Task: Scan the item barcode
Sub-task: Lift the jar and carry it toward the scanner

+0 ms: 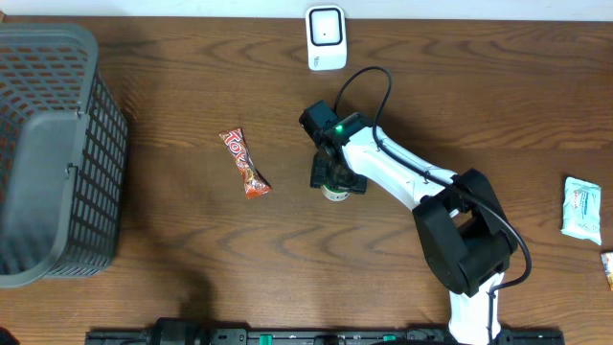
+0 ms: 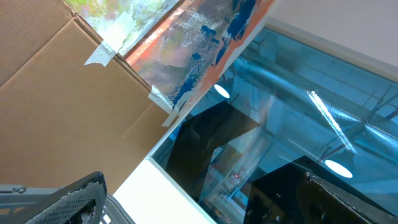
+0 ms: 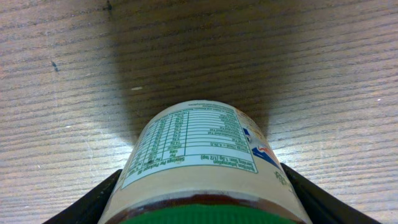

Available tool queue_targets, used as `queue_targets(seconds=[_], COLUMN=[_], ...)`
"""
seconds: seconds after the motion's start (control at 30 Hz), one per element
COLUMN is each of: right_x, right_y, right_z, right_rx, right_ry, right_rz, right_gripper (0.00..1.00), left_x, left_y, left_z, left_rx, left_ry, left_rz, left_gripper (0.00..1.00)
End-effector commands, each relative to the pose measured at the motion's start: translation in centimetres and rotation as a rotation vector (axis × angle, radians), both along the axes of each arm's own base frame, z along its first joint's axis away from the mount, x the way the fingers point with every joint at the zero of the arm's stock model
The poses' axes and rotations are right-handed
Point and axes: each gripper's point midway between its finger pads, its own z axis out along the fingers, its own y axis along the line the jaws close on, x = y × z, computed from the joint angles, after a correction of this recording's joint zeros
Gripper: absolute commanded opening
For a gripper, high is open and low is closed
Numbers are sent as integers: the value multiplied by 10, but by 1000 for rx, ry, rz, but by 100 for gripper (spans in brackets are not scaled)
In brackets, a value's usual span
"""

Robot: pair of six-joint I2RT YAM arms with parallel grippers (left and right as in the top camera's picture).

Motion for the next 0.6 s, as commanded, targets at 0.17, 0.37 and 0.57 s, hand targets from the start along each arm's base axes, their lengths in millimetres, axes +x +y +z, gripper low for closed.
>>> queue_targets(seconds=[0.17,0.37,0.57], right_x=[-19,-21,-19], right_y=[-4,3,16], right_z=[-27,-25,-10], right_rx=[-10,37,142], right_ry=[54,79,127], right_rz=[-48,-50,16], right_gripper=[66,57,51], left_x=[-4,-4,-4], left_y=[1,1,1], left_z=[0,0,0], left_rx=[-8,-8,-8], left_ry=[-16,-18,-18], left_rz=[2,2,2], left_gripper=[98,98,98])
